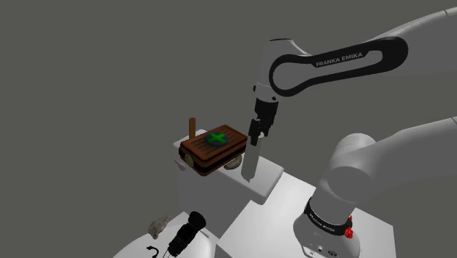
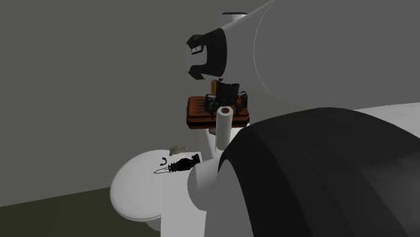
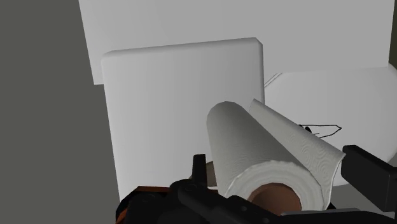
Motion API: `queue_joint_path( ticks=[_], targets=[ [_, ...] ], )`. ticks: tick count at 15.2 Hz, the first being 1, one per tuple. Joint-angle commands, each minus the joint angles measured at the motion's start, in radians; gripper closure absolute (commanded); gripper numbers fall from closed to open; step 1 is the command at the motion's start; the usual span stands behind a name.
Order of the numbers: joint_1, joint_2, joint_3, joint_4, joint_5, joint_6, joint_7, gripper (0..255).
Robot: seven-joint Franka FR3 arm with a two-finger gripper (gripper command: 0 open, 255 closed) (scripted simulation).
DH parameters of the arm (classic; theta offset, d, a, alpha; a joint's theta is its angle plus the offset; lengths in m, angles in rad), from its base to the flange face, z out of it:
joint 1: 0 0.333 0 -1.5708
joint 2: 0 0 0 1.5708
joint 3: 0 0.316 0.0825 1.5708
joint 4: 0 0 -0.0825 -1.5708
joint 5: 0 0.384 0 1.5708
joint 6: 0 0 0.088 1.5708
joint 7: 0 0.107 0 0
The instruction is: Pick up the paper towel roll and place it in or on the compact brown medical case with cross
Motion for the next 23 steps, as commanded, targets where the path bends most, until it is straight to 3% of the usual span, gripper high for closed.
queue_joint_path(
  ticks=[1, 2, 3, 12, 23],
  targets=[
    [0.000, 0.000, 0.000, 0.000, 0.000, 0.000, 0.000, 0],
    [0.000, 0.000, 0.000, 0.000, 0.000, 0.000, 0.000, 0],
    [0.000, 0.000, 0.000, 0.000, 0.000, 0.000, 0.000, 255],
    [0.000, 0.000, 0.000, 0.000, 0.000, 0.000, 0.000, 255],
    [0.003, -0.032, 0.007, 0.132, 0.005, -0.164, 0.002, 255]
  ],
)
